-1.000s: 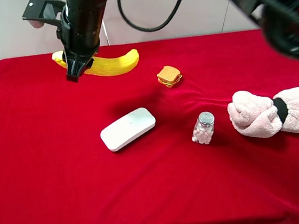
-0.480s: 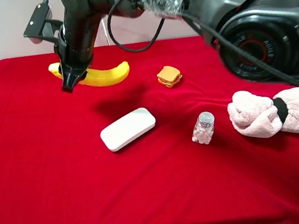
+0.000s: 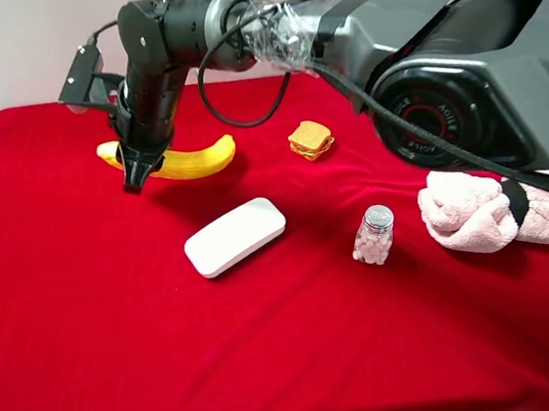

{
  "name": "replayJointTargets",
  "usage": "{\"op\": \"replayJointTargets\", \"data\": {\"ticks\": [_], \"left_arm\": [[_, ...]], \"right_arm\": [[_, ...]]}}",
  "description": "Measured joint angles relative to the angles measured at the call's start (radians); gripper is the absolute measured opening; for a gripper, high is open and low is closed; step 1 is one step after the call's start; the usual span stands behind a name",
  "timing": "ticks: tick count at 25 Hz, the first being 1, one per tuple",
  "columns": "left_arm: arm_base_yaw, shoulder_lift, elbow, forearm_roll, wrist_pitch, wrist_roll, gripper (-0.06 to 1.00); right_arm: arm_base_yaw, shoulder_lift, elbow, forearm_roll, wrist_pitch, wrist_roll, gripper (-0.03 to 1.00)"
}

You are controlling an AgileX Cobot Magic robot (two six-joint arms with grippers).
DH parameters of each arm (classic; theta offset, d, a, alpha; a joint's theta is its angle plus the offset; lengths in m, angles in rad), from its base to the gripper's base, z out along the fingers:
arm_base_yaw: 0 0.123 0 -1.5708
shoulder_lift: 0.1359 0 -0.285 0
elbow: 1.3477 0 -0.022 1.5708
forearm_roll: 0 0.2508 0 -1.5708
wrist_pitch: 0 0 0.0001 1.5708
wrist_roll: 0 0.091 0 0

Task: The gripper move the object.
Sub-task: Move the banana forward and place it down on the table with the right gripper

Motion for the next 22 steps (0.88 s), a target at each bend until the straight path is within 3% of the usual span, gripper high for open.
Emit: {"op": "replayJointTargets", "data": {"ticks": [22], "left_arm": [[0.000,0.000,0.000,0.000,0.000,0.000,0.95]], "right_arm": [[0.000,0.028,-0.002,0.005,-0.004,-0.023,0.27]]}}
